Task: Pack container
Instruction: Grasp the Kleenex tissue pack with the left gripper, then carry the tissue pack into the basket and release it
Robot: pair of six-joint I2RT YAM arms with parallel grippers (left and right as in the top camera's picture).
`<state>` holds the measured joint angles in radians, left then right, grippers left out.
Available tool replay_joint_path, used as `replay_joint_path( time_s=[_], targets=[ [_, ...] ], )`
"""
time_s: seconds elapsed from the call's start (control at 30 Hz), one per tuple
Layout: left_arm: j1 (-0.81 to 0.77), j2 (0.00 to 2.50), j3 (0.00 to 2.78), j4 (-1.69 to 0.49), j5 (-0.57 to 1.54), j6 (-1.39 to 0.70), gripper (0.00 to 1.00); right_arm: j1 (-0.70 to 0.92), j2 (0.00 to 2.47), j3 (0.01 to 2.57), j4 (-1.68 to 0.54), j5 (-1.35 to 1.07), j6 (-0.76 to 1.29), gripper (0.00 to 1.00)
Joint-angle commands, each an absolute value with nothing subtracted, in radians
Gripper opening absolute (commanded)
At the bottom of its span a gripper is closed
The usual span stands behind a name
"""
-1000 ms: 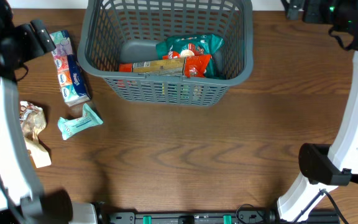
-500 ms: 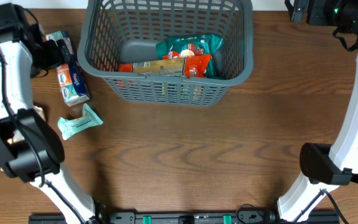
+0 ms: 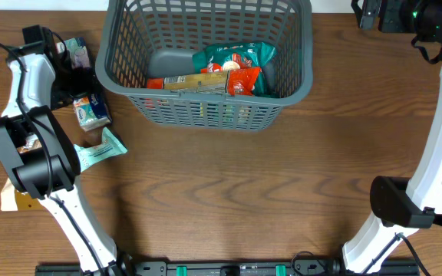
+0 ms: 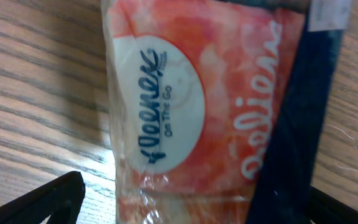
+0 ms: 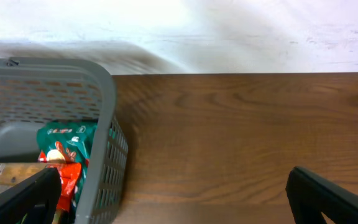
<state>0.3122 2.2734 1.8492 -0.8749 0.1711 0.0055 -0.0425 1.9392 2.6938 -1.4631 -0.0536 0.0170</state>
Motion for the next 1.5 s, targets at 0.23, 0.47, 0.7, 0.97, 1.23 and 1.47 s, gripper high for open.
replay_joint_path(
  time_s=[0.23,0.47,0.7,0.97,1.23,1.47],
  targets=[
    [0.284,2.329,1.850,-0.806,0.112,0.021,0.99,-0.051,1.929,2.707,-1.495,-0.060,0.003,0.99],
    [0.282,2.329,1.850,-0.767,0.112,0.022,0.96,-0.051,1.929,2.707,-1.533,-0.060,0.003,0.99],
    [0.282,2.328,1.850,-0.830,0.124,0.020,0.47,-0.051,1.929,2.707,-1.553,-0.059,0.001,0.99],
    [0.281,2.258,1.850,-0.882,0.123,-0.088,0.19,-0.051,1.929,2.707,-1.557,-0.052,-0.024,0.99],
    [0.280,2.006,1.850,-0.904,0.123,-0.088,0.14,-0.051,1.929,2.707,-1.557,-0.052,-0.025,0.99],
    [0.280,1.739,1.850,-0.924,0.111,-0.087,0.05,-0.051,1.929,2.707,-1.562,-0.052,-0.053,0.99]
  ],
)
